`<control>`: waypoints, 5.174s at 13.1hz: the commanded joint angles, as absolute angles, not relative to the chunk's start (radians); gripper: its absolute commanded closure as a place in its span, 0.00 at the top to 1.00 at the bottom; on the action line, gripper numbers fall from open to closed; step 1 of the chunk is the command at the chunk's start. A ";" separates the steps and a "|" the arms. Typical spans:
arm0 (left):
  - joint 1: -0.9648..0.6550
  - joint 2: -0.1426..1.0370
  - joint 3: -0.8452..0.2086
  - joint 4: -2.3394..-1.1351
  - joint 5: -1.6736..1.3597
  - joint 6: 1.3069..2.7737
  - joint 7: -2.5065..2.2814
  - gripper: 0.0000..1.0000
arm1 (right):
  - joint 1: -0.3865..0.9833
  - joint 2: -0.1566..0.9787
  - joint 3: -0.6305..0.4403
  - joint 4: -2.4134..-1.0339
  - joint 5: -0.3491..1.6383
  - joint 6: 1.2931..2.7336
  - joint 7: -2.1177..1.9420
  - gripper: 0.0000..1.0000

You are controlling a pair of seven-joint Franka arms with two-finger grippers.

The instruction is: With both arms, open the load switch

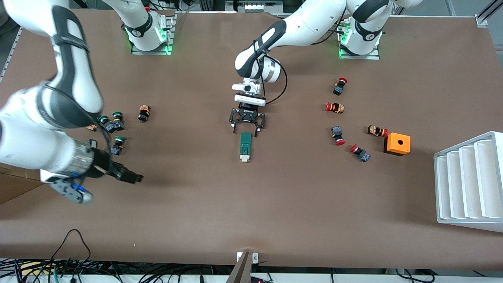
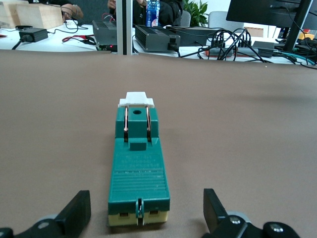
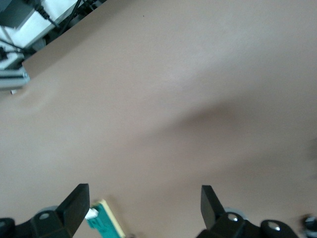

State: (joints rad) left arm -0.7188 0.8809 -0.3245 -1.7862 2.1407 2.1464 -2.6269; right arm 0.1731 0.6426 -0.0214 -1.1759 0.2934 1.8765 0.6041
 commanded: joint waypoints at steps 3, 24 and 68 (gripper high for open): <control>-0.733 0.917 -0.302 -1.753 2.213 2.129 -2.645 1.00 | 0.245 0.779 -0.018 -1.048 0.318 1.913 0.933 0.98; -0.749 0.969 -0.285 -1.678 2.212 2.109 -2.597 0.50 | 0.543 1.026 -0.029 -0.992 0.546 2.106 1.910 0.87; -0.749 0.979 -0.284 -1.677 2.214 2.097 -2.595 0.39 | 0.598 1.017 -0.020 -1.052 0.431 2.025 1.911 0.24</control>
State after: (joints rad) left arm -0.7378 0.9396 -0.2897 -1.7287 2.1927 2.0688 -2.6119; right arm 0.5903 1.0231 -0.0266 -1.0306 0.4431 2.0617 1.9025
